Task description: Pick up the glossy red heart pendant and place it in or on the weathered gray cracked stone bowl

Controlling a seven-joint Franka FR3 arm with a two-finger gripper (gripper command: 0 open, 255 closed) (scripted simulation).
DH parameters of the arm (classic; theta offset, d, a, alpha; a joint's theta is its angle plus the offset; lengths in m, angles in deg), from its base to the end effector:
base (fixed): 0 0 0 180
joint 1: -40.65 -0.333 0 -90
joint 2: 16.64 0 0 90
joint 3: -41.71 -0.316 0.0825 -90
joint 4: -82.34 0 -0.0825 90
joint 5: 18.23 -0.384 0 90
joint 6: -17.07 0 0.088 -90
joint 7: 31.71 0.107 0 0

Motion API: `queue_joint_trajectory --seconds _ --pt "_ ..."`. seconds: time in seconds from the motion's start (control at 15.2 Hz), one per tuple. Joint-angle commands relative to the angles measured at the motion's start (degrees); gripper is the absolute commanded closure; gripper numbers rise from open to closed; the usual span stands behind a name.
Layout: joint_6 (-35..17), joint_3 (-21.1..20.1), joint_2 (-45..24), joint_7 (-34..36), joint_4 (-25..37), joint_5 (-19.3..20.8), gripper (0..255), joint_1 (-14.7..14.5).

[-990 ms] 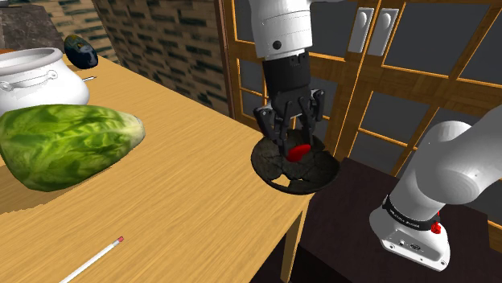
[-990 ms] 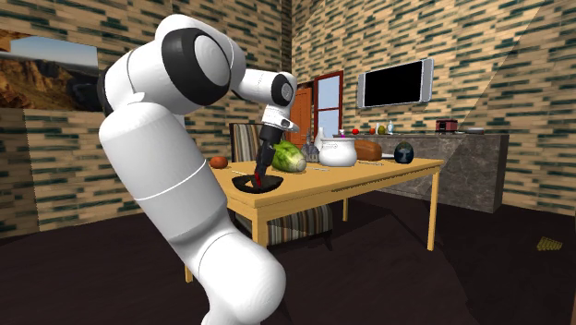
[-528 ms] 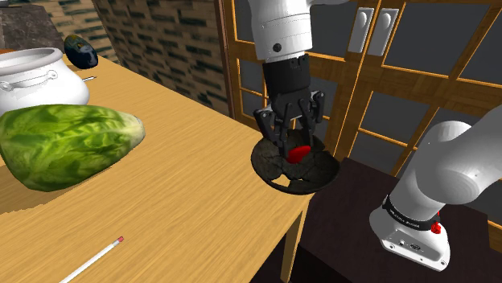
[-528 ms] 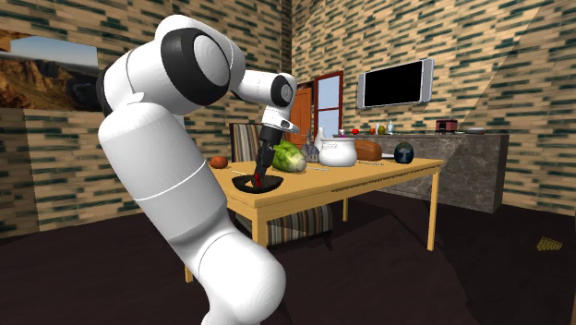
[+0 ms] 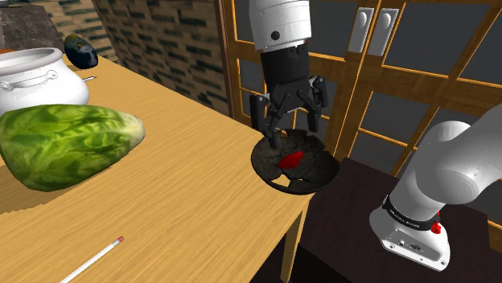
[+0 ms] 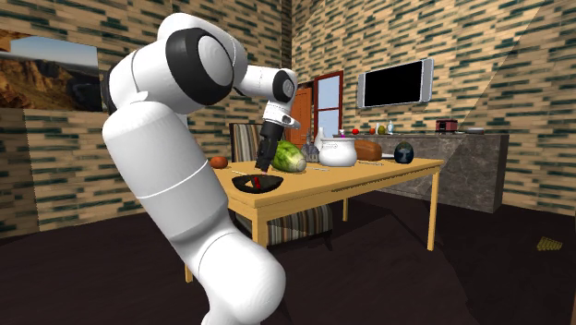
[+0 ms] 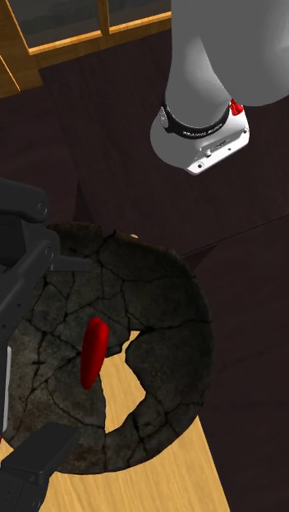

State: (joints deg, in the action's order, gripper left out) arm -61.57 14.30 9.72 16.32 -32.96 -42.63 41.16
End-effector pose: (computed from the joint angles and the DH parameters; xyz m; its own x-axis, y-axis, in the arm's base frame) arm 0.3169 0.2613 0.5982 0.8757 -0.3717 -0.3081 -0.3858 -0.9224 0.0164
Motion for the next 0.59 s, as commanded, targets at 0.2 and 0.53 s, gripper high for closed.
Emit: queue_joint_trajectory --seconds 0.2,0.53 --pt "4.20 0.69 -2.60 0.90 6.65 1.16 0 0.71" --pt "4.20 0.69 -2.61 0.90 6.65 1.16 0 0.71"
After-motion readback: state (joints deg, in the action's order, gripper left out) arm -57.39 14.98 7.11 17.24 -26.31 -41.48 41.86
